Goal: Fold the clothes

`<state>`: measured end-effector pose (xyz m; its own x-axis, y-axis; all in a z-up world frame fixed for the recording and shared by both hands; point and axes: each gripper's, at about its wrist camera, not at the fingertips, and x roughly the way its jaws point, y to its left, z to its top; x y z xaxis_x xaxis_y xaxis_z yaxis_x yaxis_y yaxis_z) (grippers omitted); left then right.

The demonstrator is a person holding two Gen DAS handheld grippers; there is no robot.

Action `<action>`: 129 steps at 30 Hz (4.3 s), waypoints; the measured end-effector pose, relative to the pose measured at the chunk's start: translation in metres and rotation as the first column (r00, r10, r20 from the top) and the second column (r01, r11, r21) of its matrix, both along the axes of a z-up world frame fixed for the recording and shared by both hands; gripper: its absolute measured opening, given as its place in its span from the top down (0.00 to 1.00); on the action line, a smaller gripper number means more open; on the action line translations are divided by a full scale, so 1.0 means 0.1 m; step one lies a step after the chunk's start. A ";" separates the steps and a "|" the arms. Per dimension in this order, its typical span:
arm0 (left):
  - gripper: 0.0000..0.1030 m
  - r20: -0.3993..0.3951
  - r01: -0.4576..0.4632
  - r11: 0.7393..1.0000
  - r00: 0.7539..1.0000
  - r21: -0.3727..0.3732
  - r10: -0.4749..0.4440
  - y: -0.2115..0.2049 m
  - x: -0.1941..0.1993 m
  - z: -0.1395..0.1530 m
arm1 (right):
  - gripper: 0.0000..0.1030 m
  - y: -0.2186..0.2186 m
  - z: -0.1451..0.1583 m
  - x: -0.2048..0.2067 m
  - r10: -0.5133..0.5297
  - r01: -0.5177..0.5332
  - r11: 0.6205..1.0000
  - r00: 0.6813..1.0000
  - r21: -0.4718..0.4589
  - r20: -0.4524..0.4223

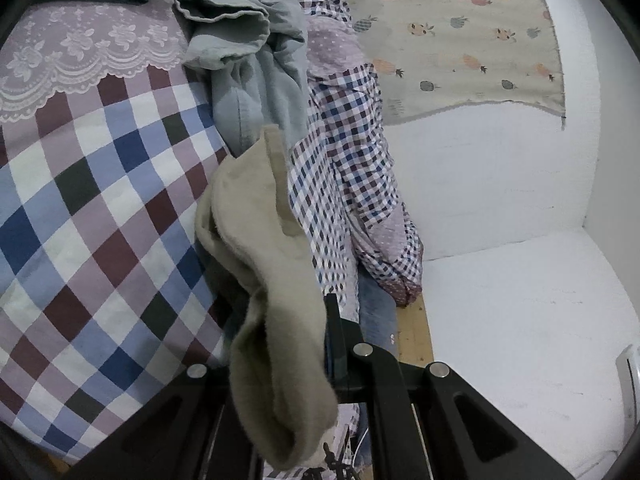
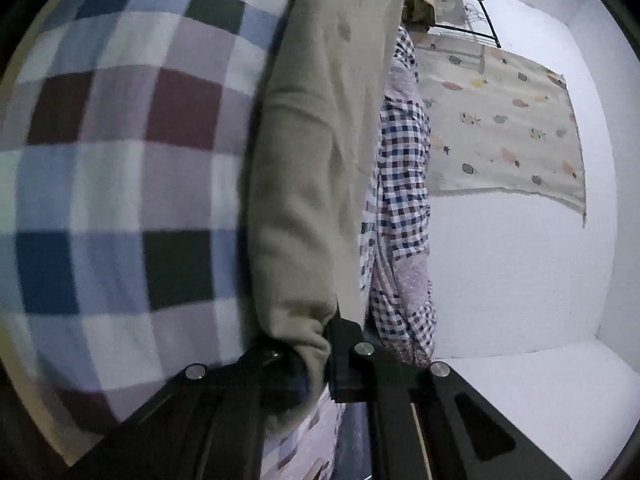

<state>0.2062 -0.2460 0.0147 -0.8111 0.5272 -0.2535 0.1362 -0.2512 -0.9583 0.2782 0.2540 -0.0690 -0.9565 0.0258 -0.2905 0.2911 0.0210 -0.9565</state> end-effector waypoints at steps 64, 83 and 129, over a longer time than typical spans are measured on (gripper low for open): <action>0.39 0.406 -0.067 0.997 0.911 -0.032 0.074 -0.14 -2.04 0.55 | 0.44 2.12 1.90 -3.05 -0.188 0.790 -0.127 0.575 -0.600 0.797; 0.29 0.152 0.023 0.945 0.988 -0.327 0.029 -0.18 -0.10 0.04 | 0.51 1.44 1.48 -0.80 -0.050 0.722 -0.243 0.657 -0.647 0.752; 0.98 0.164 0.126 0.990 0.980 -0.068 -0.113 -0.28 0.58 -0.87 | 0.43 -3.06 0.86 0.42 0.358 0.081 0.696 0.822 -0.713 0.442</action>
